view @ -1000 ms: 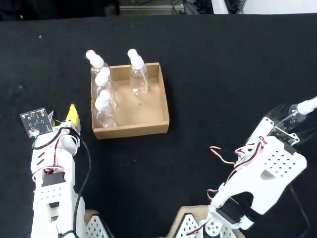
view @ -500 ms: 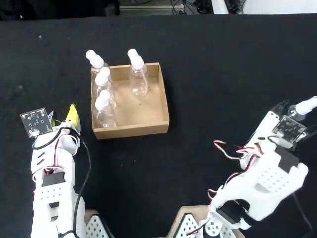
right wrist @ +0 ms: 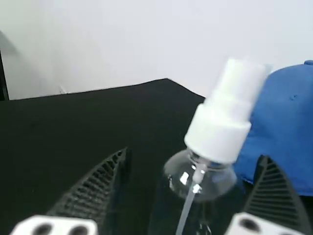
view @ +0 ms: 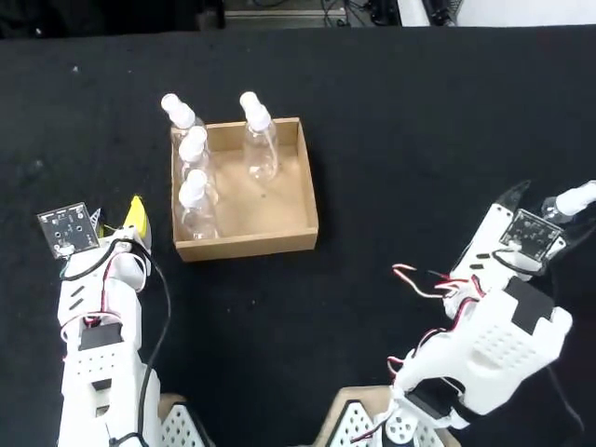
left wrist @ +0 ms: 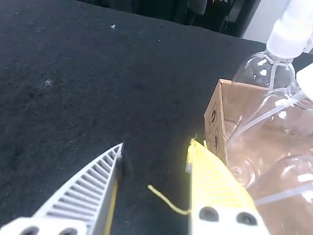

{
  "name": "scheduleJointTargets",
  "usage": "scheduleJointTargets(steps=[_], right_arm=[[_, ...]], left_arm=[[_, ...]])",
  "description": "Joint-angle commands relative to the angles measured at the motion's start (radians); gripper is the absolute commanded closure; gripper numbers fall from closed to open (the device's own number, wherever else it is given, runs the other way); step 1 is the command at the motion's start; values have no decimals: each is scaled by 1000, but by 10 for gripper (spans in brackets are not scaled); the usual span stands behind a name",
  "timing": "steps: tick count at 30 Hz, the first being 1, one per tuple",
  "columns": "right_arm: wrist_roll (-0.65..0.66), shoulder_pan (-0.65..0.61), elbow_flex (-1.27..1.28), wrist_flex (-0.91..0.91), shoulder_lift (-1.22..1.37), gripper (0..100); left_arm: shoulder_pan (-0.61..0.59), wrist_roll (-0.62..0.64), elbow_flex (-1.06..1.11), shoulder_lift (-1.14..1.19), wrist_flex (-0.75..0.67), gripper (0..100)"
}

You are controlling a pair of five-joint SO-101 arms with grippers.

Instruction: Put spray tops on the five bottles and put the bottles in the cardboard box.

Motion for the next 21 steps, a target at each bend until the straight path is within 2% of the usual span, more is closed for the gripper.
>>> scheduleJointTargets(steps=[1,14,21], right_arm=[[8,-21,4,6,-62,649],[11,-17,71,-18,-90,649],[14,-12,185,-21,-288,649]], left_arm=[[8,-3,-10,-15,-26,809],[8,-3,-10,-17,-26,809],[8,-3,-10,-17,-26,809]])
